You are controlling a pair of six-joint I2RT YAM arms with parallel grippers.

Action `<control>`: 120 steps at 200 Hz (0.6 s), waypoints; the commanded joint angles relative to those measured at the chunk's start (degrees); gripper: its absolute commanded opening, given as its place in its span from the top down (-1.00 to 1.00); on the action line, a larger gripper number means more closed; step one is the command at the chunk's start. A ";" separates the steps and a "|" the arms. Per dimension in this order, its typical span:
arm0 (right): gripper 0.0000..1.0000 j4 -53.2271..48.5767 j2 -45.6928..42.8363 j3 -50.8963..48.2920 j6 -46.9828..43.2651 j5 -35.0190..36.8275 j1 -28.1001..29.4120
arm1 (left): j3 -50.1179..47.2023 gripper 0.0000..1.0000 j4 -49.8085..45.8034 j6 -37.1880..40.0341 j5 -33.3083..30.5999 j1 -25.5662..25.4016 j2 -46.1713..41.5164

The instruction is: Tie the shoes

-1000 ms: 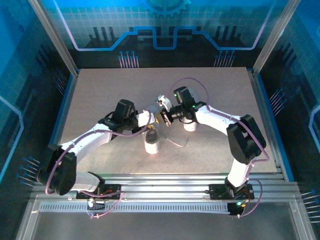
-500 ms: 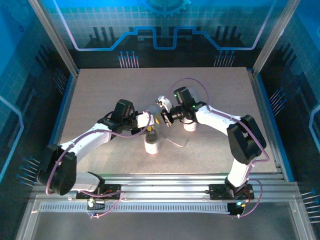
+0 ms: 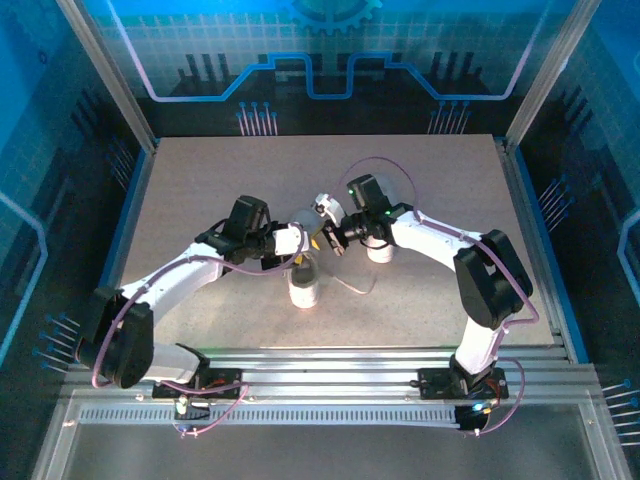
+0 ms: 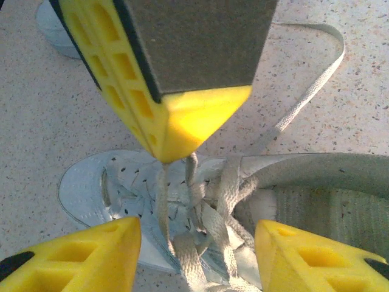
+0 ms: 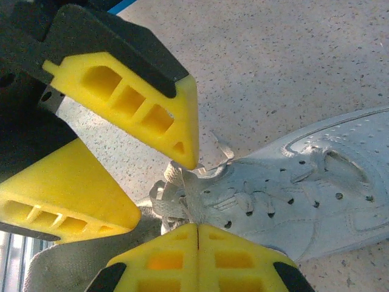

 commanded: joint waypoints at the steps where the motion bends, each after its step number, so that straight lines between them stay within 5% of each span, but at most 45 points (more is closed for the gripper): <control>1: 1.00 -2.05 -1.28 1.01 -2.96 -1.80 -0.12 | 2.17 -0.07 -0.38 0.38 1.40 0.06 1.40; 120: 1.00 -4.94 -1.59 1.81 -6.55 -1.21 0.93 | 6.60 -0.04 -5.02 2.51 2.55 -0.44 5.75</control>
